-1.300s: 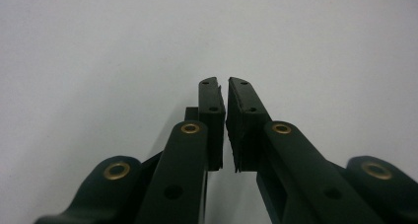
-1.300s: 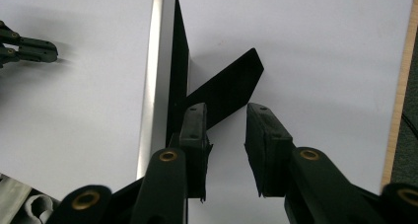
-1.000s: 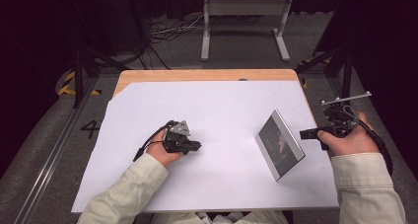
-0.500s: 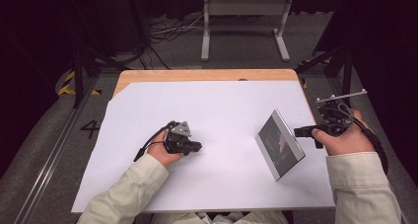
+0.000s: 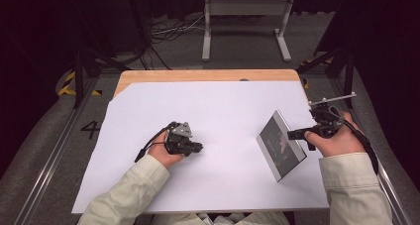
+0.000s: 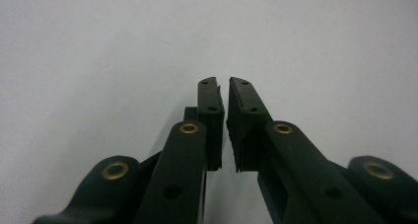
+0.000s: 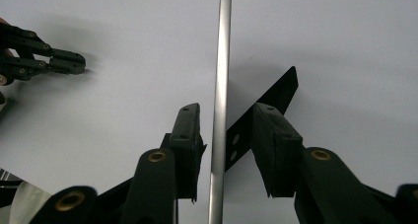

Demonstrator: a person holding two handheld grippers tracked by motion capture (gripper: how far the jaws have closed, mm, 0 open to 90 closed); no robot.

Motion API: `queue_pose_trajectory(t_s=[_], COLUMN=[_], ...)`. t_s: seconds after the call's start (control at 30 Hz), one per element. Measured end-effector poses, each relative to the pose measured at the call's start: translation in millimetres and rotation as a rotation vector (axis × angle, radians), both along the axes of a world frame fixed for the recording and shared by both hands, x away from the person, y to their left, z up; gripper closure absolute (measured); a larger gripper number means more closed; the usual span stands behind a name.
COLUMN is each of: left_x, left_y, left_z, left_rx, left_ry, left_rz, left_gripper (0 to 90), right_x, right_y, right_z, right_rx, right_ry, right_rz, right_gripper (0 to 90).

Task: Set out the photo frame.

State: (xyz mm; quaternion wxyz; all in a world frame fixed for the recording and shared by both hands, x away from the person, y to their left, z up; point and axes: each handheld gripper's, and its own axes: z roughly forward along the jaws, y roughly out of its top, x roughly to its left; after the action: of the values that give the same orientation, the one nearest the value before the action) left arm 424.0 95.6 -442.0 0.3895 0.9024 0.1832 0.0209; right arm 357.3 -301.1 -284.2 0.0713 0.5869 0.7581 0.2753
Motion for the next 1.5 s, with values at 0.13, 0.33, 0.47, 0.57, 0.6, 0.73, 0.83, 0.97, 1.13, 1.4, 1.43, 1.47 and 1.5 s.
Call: queue_pose_trajectory(t_s=[0.13, 0.33, 0.47, 0.57, 0.6, 0.73, 0.83, 0.97, 1.13, 1.4, 1.43, 1.47, 1.5], left_x=[-0.2, -0.3, -0.4, -0.5, -0.4, -0.3, -0.6, -0.6, -0.8, -0.9, -0.9, -1.7, -1.8], left_y=[-0.3, -0.3, -0.4, -0.3, -0.2, -0.1, -0.4, -0.2, 0.0, 3.4, 4.3, 5.8, 6.8], left_z=[0.1, 0.3, 0.4, 0.6, 0.6, 0.5, 0.5, 0.8, 1.1, 1.4, 1.8, 2.1, 2.2], left_rx=[0.002, 0.005, 0.005, 0.004, 0.003, 0.003, 0.002, 0.003, 0.002, -0.005, -0.001, -0.003, -0.004], left_ry=[-0.001, -0.002, -0.002, 0.0, 0.001, -0.001, 0.001, 0.001, 0.0, 0.003, -0.001, -0.001, -0.004], left_rz=[0.0, 0.0, -0.001, 0.0, -0.001, 0.0, 0.0, 0.001, 0.0, 0.008, 0.01, 0.02, 0.02], left_gripper=[84.2, 84.1, 84.2, 84.3, 84.4, 84.3, 84.4, 84.4, 84.5, 84.4, 84.3, 84.1, 83.9], right_x=[1.5, 4.9, 6.7, 8.1, 8.5, 9.0, 9.0, 8.8, 9.2, 11.0, 11.3, 11.4, 12.1], right_y=[2.6, 6.5, 8.6, 10.5, 10.6, 10.0, 10.0, 11.1, 12.3, 12.3, 12.1, 12.3, 12.9], right_z=[-6.9, -18.0, -23.7, -27.4, -28.3, -29.1, -29.1, -27.3, -24.7, -19.5, -17.4, -16.4, -15.6], right_rx=[0.002, 0.006, 0.005, 0.002, -0.002, -0.006, -0.018, -0.033, -0.06, -0.065, -0.067, -0.067, -0.07], right_ry=[0.007, 0.028, 0.039, 0.051, 0.05, 0.05, 0.056, 0.056, 0.052, 0.03, 0.031, 0.03, 0.031], right_rz=[0.007, 0.008, 0.015, 0.014, 0.01, 0.007, 0.003, -0.002, -0.009, -0.001, 0.006, 0.007, 0.015], right_gripper=[63.5, 63.8, 65.1, 66.0, 66.4, 68.3, 72.9, 75.5, 78.1, 81.5, 82.6, 82.9, 82.9])
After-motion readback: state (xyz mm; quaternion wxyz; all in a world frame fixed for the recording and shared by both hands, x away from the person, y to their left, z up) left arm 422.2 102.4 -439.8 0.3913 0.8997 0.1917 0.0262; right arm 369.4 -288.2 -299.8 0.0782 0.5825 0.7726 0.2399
